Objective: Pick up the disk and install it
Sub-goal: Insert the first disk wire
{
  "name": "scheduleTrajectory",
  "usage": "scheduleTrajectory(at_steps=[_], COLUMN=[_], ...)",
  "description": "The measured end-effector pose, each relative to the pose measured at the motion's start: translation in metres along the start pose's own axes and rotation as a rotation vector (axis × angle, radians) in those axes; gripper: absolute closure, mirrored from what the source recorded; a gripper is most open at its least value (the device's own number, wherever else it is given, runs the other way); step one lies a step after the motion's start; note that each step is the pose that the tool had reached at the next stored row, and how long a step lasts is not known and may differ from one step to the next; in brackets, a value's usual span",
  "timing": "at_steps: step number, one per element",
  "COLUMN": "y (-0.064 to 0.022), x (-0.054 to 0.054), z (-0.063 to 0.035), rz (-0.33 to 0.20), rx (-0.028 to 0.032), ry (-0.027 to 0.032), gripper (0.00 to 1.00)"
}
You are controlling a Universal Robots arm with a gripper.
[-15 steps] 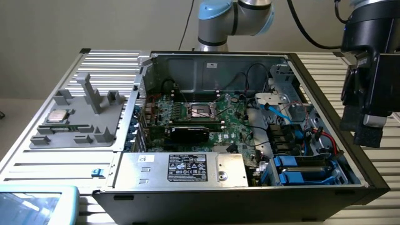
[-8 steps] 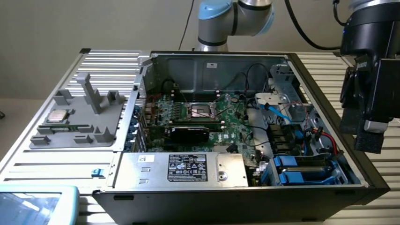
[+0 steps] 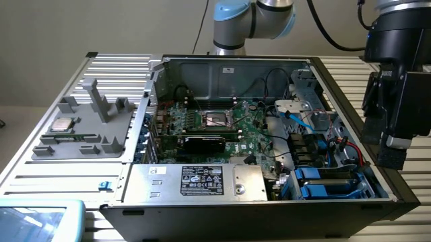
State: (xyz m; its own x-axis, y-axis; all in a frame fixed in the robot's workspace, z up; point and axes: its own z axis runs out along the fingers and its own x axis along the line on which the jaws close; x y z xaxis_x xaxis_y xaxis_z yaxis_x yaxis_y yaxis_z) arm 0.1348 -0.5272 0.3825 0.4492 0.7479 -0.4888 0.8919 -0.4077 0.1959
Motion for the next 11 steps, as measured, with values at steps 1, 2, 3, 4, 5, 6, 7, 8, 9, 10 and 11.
scheduleTrajectory(at_steps=[1,2,3,4,5,6,7,8,9,10,11], y=[0.0000,0.0001,0.0002,0.0004,0.0005,0.0007,0.0008,0.0010,0.0012,0.0015,0.0019], x=[-0.0002,-0.0005,-0.0006,-0.0009,-0.0011,-0.0014,-0.0018,-0.0021,-0.0025,-0.0031,-0.0039], z=[0.0001,0.0003,0.0006,0.0007,0.0008,0.0009,0.0011,0.0013,0.0015,0.0014,0.0010], rz=[-0.002,-0.004,-0.006,-0.009,-0.011,-0.014,-0.016,-0.018,-0.021,-0.023,-0.025], rx=[0.0078,0.0156,0.0223,0.0289,0.0336,0.0371,0.0391,0.0398,0.0395,0.0387,0.0377], ry=[0.0160,0.0317,0.0452,0.0584,0.0684,0.0760,0.0807,0.0837,0.0856,0.0867,0.0874], gripper=[0.01,0.01,0.01,0.01,0.01,0.01,0.01,0.01,0.01,0.01,0.01])
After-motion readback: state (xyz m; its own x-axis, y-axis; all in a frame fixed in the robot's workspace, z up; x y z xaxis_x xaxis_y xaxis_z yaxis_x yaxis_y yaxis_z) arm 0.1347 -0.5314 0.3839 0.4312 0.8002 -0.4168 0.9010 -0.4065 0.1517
